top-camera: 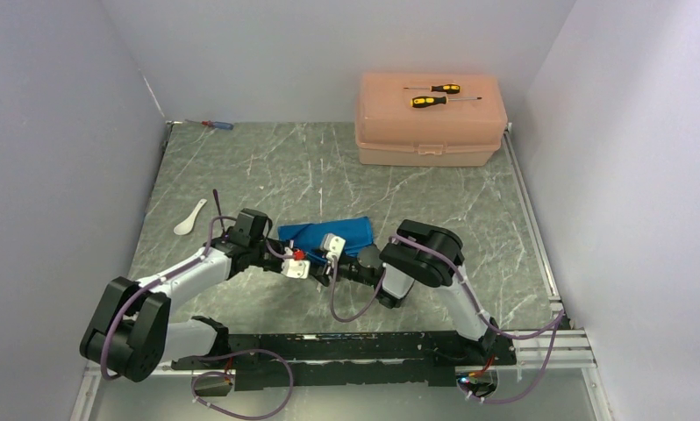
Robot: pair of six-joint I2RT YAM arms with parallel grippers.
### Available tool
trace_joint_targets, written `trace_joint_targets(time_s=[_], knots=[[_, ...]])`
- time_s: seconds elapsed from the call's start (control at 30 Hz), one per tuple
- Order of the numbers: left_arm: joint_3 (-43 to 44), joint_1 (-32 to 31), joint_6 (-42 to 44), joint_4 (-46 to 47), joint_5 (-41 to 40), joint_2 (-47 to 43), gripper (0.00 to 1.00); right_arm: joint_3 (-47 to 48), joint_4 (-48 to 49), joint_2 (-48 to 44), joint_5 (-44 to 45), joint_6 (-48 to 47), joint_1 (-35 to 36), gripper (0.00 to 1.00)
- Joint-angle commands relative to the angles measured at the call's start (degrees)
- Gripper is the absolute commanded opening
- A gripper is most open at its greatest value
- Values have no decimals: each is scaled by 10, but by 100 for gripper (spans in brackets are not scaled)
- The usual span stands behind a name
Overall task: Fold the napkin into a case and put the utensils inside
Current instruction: Pass from the right arm to the left
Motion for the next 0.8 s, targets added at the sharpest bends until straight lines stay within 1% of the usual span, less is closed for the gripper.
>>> trace_joint_targets(time_s=[0.0, 0.07, 0.1, 0.13, 0.17, 0.2, 0.3, 0.4, 0.53, 0.67, 0.77], knots=[[26, -1, -28, -11, -6, 9, 3, -1, 103, -30, 3, -22, 1, 64], [26, -1, -31, -13, -7, 9, 3, 0, 102, -34, -9, -24, 1, 69], [27, -1, -32, -15, -8, 8, 3, 0, 102, -37, -13, -25, 1, 76], [26, -1, -34, -16, -8, 7, 3, -1, 102, -40, -15, -26, 1, 90], [25, -1, -35, -16, -9, 7, 3, -3, 102, -43, -15, -26, 1, 98], [25, 0, -35, -16, -9, 5, 3, -7, 102, -48, -16, -28, 1, 99], [23, 0, -37, -17, -11, 1, 3, -15, 102, -61, -15, -30, 0, 99], [21, 0, -36, -16, -9, -2, 3, -16, 102, -61, -23, -31, -2, 96], [20, 0, -42, -11, -6, -7, 3, 6, 102, -39, -52, -25, -2, 93], [22, 0, -43, -15, -5, -10, 3, 27, 101, -25, -50, -34, -3, 90], [24, 2, -45, -16, -6, -10, 3, 45, 94, -14, -52, -31, -4, 85]])
